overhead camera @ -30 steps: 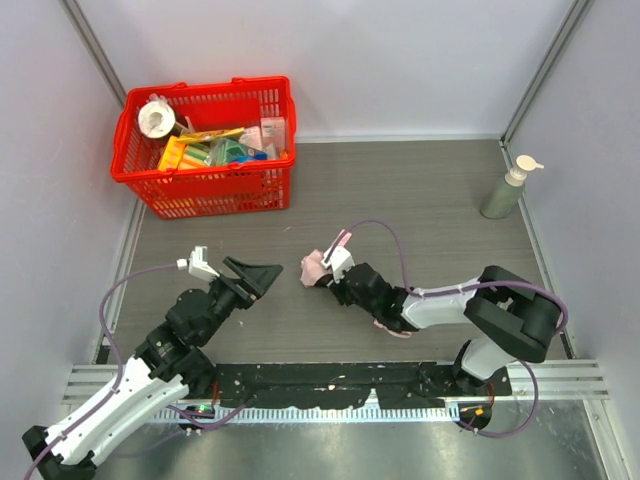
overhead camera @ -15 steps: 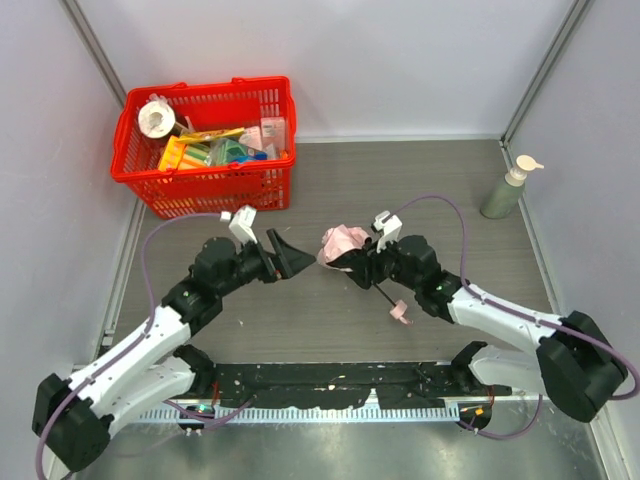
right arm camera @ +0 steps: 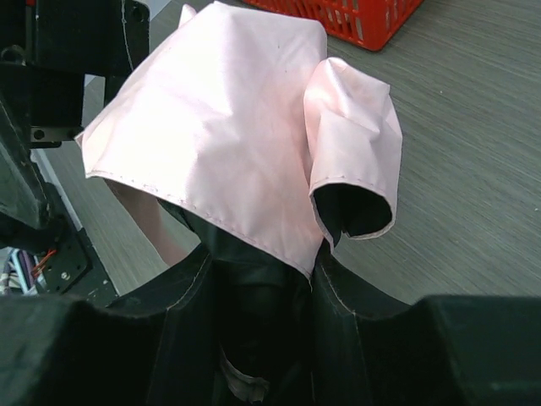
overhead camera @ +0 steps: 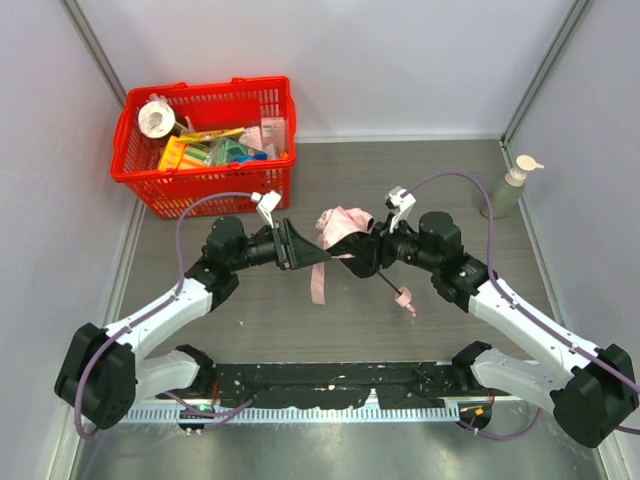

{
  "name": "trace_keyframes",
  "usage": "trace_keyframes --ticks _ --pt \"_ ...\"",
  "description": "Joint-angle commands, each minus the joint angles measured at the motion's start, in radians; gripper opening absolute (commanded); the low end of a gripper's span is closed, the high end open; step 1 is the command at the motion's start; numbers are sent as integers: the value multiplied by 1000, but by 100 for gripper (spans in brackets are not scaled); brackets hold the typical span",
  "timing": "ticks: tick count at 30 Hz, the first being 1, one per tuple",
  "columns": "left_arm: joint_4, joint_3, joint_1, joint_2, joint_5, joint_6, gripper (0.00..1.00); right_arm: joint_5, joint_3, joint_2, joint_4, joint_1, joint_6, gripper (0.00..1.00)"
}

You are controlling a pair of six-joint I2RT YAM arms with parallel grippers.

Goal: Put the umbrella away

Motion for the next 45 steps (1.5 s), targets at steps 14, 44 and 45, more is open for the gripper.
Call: trace_keyframes --ticks 14,44,45 --pt "337 -82 -77 56 151 -147 38 -10 173 7 -28 -9 29 1" --pt "-470 216 -153 287 -500 285 0 -574 283 4 -27 -219 336 1" --pt "-473 230 -152 302 -545 282 0 -571 297 5 -28 -230 336 1"
